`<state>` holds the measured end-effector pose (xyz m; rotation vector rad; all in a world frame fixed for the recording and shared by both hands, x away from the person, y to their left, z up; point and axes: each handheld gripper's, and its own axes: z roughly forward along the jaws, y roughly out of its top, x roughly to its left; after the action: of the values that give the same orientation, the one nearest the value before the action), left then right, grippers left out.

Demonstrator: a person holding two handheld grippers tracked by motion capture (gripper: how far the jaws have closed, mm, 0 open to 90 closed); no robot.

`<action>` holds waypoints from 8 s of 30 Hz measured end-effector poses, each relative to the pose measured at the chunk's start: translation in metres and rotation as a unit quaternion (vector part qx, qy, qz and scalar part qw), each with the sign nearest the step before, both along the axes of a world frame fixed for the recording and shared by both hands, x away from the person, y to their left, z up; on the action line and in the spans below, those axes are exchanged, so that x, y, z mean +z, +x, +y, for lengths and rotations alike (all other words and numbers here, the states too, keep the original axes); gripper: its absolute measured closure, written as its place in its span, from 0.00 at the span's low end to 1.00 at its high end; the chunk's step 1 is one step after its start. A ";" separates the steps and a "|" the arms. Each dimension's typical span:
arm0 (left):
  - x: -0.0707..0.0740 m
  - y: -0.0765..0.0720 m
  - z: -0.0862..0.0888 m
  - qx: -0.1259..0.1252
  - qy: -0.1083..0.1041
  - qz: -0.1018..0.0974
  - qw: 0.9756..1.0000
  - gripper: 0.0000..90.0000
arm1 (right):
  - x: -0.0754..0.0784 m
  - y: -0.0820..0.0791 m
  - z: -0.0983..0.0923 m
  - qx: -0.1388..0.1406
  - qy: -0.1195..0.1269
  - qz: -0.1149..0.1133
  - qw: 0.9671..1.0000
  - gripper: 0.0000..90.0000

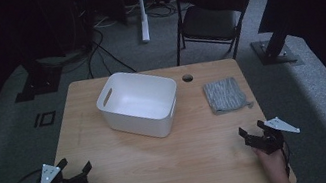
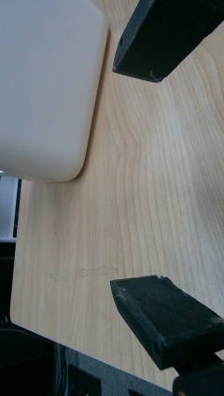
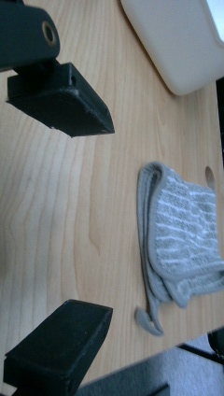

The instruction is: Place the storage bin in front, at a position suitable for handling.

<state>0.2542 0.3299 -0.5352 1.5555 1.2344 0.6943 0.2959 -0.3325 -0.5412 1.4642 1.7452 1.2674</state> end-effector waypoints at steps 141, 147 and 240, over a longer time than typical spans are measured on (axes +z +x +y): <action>0.000 -0.001 -0.009 -0.047 -0.001 0.015 0.999 0.01 | 0.109 0.199 0.194 0.181 -0.055 0.007 0.982 0.38; -0.001 -0.002 -0.008 -0.047 -0.001 0.016 0.999 0.01 | 0.110 0.203 0.199 0.194 -0.059 0.025 0.979 0.49; -0.001 -0.002 -0.013 -0.047 0.009 0.017 0.999 0.01 | 0.112 0.150 0.168 0.225 -0.120 0.093 0.962 0.90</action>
<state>0.2521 0.3173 -0.5357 1.6361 1.1754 0.6222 0.4463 -0.1640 -0.4289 1.1128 2.3628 1.0971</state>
